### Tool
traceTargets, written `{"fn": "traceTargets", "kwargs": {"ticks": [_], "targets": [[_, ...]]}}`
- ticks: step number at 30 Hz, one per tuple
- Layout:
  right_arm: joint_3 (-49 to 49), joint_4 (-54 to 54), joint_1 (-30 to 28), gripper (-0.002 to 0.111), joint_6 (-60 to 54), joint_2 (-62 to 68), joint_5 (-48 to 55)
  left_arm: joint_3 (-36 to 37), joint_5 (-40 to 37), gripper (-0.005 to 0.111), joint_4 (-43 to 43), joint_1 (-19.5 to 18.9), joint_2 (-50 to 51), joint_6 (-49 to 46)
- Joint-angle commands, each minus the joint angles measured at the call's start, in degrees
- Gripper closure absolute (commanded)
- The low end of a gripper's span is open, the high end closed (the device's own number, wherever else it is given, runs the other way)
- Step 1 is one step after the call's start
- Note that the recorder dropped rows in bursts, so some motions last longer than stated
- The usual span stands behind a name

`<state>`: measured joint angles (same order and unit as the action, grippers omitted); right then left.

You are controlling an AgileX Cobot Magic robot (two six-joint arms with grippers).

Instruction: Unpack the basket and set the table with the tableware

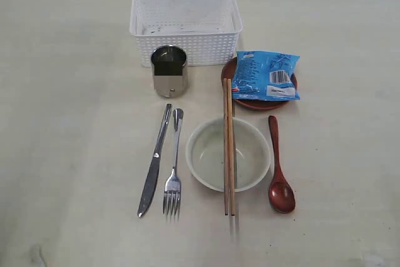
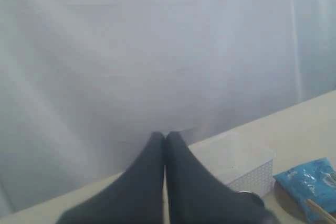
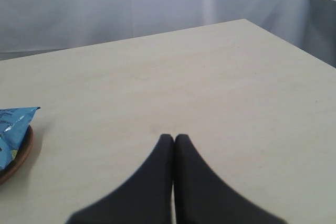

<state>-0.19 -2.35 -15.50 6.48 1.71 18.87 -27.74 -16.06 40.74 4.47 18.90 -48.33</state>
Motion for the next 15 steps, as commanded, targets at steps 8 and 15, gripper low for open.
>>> {"fn": "traceTargets", "kwargs": {"ticks": [8, 15], "targets": [[0.2, -0.4, -0.4, 0.109, 0.1, -0.3, 0.0, 8.9, -0.4, 0.107, -46.3, 0.1, -11.9, 52.6], [0.2, -0.4, -0.4, 0.109, 0.1, -0.3, 0.0, 17.0, -0.4, 0.107, -51.1, 0.1, -18.5, 55.0]]}}
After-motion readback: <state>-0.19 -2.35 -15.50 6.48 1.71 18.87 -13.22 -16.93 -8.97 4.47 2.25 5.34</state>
